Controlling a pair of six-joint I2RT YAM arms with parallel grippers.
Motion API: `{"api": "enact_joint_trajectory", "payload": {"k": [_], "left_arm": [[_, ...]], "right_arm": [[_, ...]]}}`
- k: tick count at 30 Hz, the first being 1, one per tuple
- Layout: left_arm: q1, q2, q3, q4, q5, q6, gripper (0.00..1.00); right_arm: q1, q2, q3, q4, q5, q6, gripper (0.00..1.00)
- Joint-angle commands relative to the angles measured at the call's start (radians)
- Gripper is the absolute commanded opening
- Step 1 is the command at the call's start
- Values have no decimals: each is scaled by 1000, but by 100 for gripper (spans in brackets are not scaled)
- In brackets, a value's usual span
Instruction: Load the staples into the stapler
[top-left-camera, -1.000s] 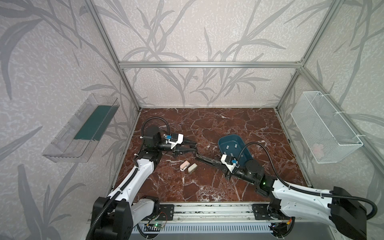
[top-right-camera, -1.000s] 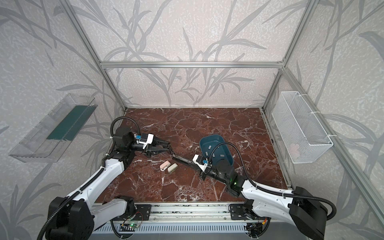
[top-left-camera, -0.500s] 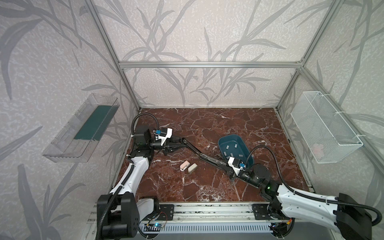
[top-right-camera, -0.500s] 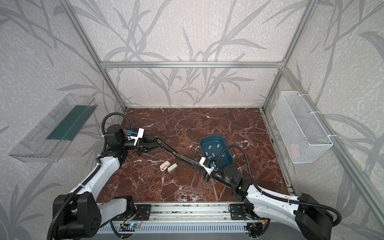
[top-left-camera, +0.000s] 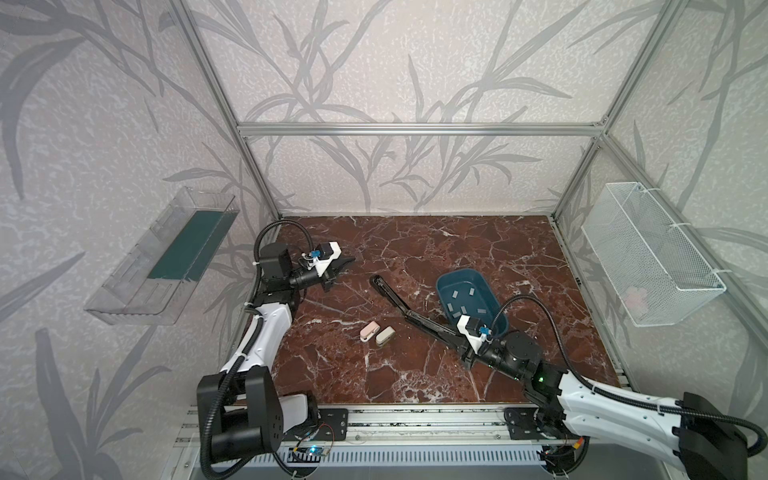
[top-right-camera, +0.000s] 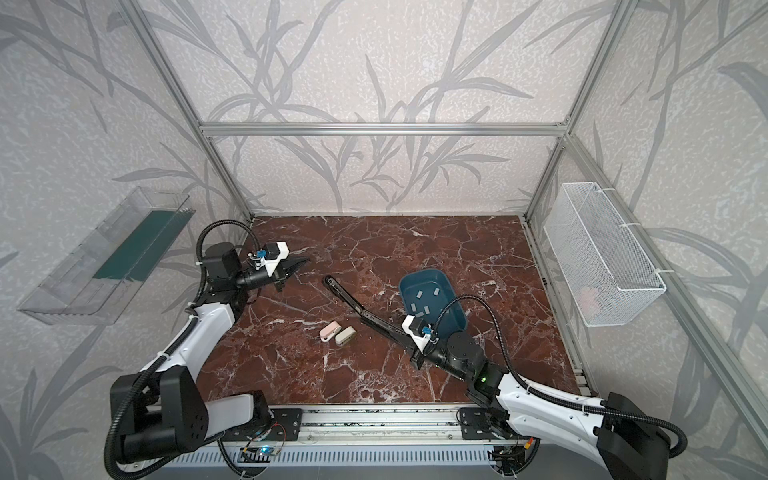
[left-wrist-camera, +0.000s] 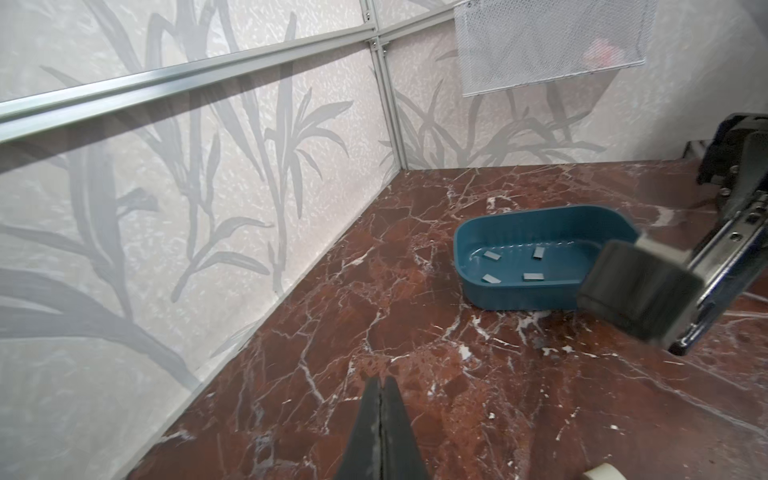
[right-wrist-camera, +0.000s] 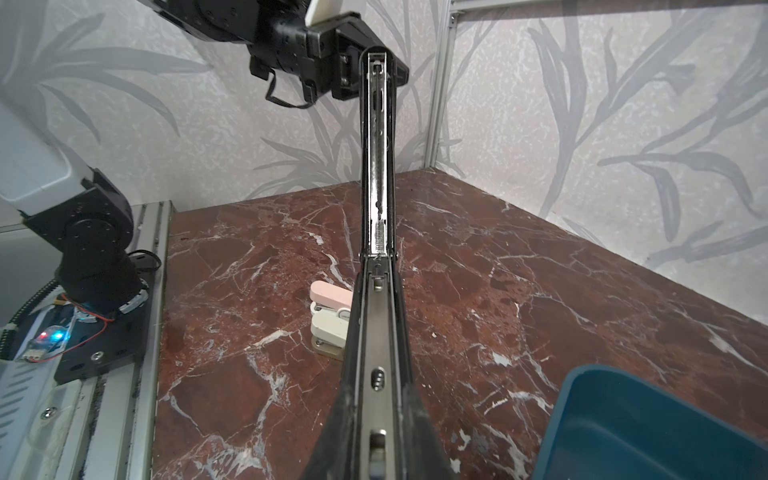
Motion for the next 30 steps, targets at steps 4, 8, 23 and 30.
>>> {"api": "enact_joint_trajectory", "payload": {"k": [4,8,23,30], "left_arm": [[-63,-79,-21,343,-244,-279,3],[-280,-105,-34,305,-224,-209,4],[-452,106,43,-18,-427,-73,7],[-473,143,66,-78,-439,-39,7]], "right_arm": [[40,48,65,43,111,13,0],[61,112,72,92,118,12,0],[66,22,-1,173,205,37,0],[66,-19,-25,194,212,68,0]]}}
